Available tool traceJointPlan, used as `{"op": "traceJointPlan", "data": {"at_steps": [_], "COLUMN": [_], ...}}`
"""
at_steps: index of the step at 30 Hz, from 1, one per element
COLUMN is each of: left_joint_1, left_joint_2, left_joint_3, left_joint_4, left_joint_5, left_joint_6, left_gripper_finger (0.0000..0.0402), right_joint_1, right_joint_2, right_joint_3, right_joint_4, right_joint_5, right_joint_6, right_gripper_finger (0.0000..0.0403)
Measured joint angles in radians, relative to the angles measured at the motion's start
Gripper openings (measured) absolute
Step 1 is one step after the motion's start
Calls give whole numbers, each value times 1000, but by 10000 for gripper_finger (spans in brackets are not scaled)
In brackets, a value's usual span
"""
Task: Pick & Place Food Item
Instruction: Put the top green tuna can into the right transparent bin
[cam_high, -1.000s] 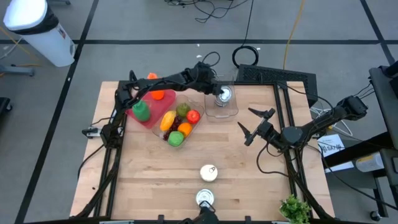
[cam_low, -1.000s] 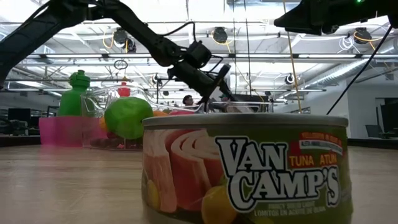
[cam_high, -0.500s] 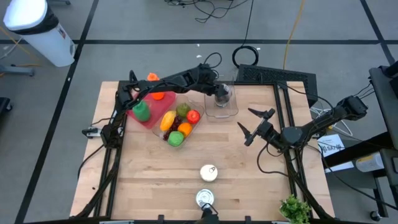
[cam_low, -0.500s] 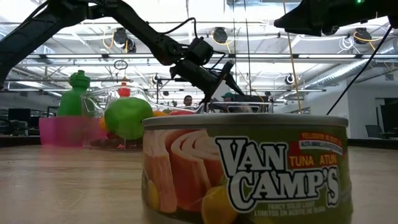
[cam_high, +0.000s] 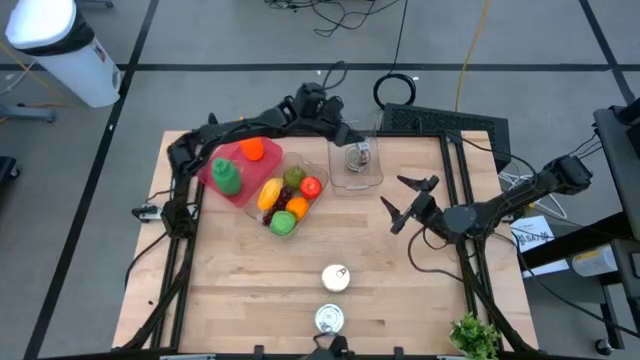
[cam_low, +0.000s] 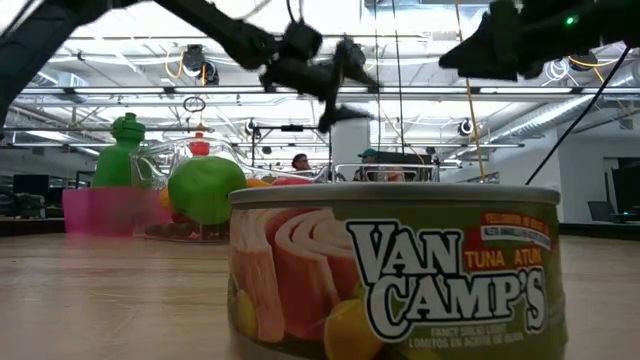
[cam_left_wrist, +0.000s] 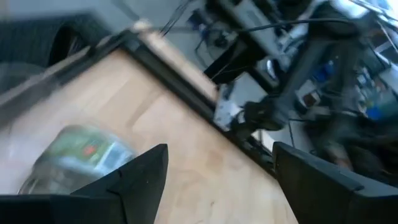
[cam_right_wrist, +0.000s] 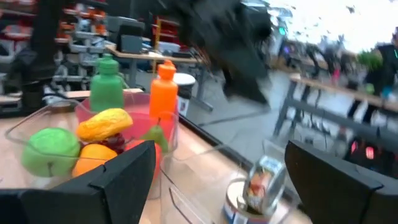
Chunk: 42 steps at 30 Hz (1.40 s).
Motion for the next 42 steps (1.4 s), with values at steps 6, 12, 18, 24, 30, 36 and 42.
{"op": "traceJointPlan", "data": {"at_steps": [6, 12, 18, 24, 30, 36, 42], "left_joint_1": [-43, -90, -94, -84, -73, -56, -59], "left_joint_2": [-150, -312, -486, -636, -712, -720, -720], "left_joint_3": [0, -1, -92, -359, -552, -598, -598], "left_joint_4": [-68, -152, -209, -83, 63, 76, 80], "left_joint_5": [2, 4, 0, -8, -8, -9, -8], "left_joint_6": [191, 433, 601, 626, 585, 555, 557], "left_gripper_finger": [301, 301, 301, 301, 301, 301, 301], "right_joint_1": [-121, -316, -532, -679, -751, -769, -779], "right_joint_2": [42, 183, 359, 495, 599, 615, 612], "right_joint_3": [0, 53, 191, 325, 394, 403, 403], "right_joint_4": [-126, -126, -257, -349, -347, -363, -360], "right_joint_5": [-8, -152, -392, -543, -650, -663, -664], "right_joint_6": [215, 280, 348, 381, 381, 380, 382], "right_gripper_finger": [336, 336, 336, 336, 324, 247, 137]}}
